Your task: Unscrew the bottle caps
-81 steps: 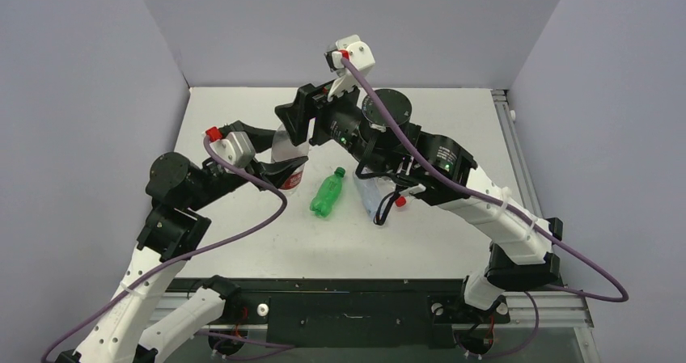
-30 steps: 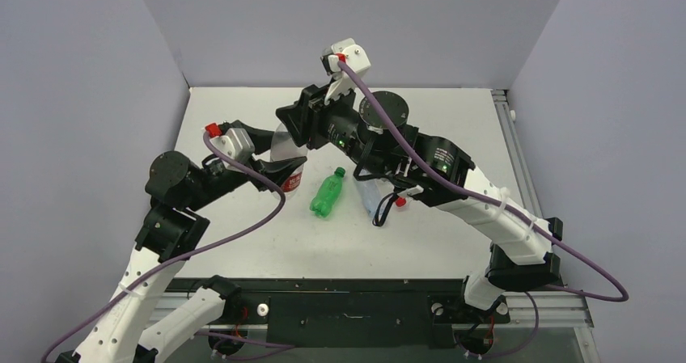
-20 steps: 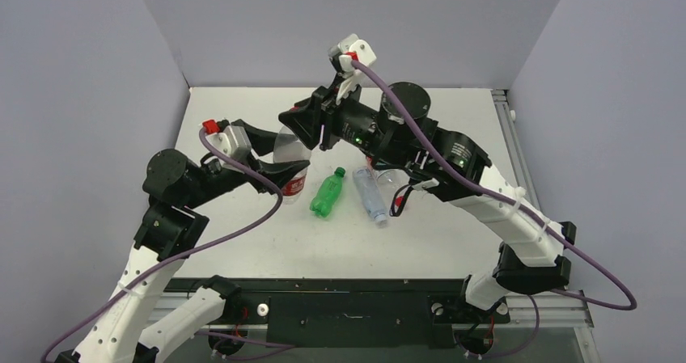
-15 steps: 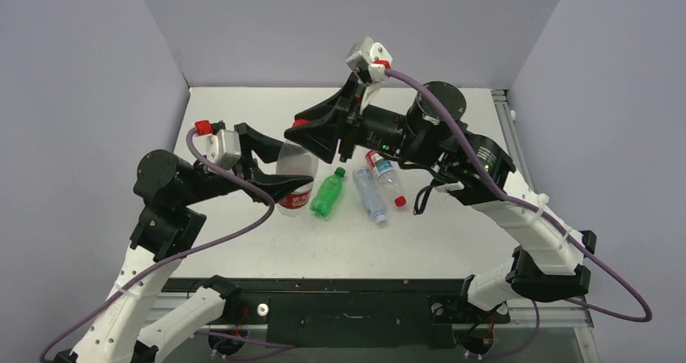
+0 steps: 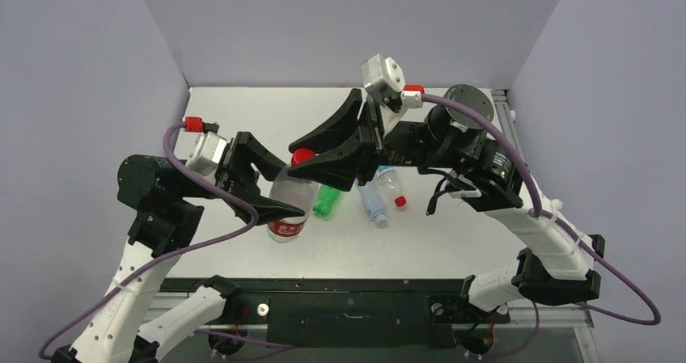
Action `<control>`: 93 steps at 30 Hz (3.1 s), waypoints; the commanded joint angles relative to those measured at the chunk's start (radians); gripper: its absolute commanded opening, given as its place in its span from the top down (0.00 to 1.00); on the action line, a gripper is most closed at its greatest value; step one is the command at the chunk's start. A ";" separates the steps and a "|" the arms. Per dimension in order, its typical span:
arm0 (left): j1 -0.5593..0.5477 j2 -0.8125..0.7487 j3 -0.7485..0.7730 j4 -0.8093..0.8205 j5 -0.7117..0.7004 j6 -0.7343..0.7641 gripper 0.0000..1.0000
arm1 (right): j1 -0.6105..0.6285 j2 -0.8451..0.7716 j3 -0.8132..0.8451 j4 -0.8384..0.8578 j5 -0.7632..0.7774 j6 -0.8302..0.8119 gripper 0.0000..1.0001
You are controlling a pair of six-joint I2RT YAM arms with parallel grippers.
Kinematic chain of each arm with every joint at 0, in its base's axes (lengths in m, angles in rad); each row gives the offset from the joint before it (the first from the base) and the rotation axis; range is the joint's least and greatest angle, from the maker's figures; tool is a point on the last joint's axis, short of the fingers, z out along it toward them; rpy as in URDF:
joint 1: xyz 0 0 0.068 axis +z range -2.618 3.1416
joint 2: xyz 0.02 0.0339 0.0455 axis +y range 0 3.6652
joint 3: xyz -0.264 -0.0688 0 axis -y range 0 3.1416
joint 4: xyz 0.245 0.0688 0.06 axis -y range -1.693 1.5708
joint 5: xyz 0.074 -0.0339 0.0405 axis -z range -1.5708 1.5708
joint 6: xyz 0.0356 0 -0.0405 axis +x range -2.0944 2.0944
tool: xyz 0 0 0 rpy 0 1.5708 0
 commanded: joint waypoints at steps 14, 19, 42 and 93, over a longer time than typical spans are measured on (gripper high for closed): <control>0.010 -0.048 -0.043 -0.271 -0.578 0.508 1.00 | 0.183 0.168 0.279 -0.286 1.051 0.034 0.20; 0.009 -0.057 -0.055 -0.286 -0.591 0.523 1.00 | 0.192 0.211 0.307 -0.266 1.122 0.026 0.31; 0.008 -0.075 -0.083 -0.252 -0.490 0.487 1.00 | 0.093 0.152 0.177 -0.152 0.806 0.044 1.00; 0.004 -0.087 -0.106 -0.264 -0.489 0.462 1.00 | 0.145 0.131 0.137 -0.129 0.955 0.002 0.67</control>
